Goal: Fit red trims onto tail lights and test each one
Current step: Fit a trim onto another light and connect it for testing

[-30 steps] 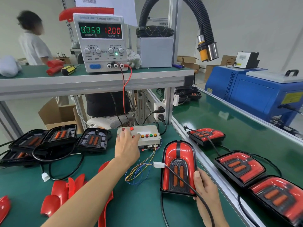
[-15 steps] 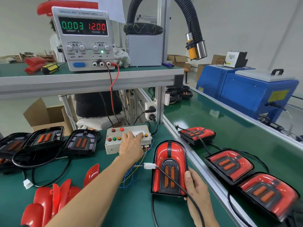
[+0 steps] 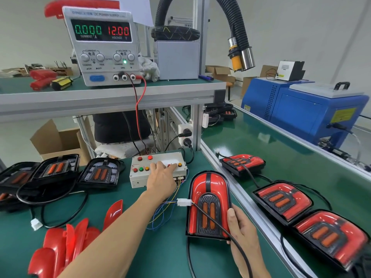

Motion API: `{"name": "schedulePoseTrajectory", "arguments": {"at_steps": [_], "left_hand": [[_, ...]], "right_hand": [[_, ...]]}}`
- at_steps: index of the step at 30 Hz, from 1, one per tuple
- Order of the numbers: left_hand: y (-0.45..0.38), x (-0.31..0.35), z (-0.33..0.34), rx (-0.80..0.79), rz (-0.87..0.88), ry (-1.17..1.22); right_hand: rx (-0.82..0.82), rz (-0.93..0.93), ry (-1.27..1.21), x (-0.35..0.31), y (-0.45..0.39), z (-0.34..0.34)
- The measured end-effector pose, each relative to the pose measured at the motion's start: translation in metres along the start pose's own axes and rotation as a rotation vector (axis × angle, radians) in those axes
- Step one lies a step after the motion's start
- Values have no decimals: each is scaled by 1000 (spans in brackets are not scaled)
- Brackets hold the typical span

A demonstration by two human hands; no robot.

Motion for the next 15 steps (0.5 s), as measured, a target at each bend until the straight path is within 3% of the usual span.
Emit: {"name": "schedulePoseTrajectory", "arguments": {"at_steps": [8,15], "left_hand": [[3,1,-1,6,13,-56],[0,-2,-7,-92,26,-43]], "right_hand": [[23,8,46,-7,8,1],[18,4,94,-10,8,0]]}}
Point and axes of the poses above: each hand's wrist, its own y-axis away from the middle knuckle, its own z-axis out of the palm, x = y × z, the point moved 1 cm from there along -y, towards the middle knuckle, and after that the axes turned 10 degrees about z, right-handed, at the moved point
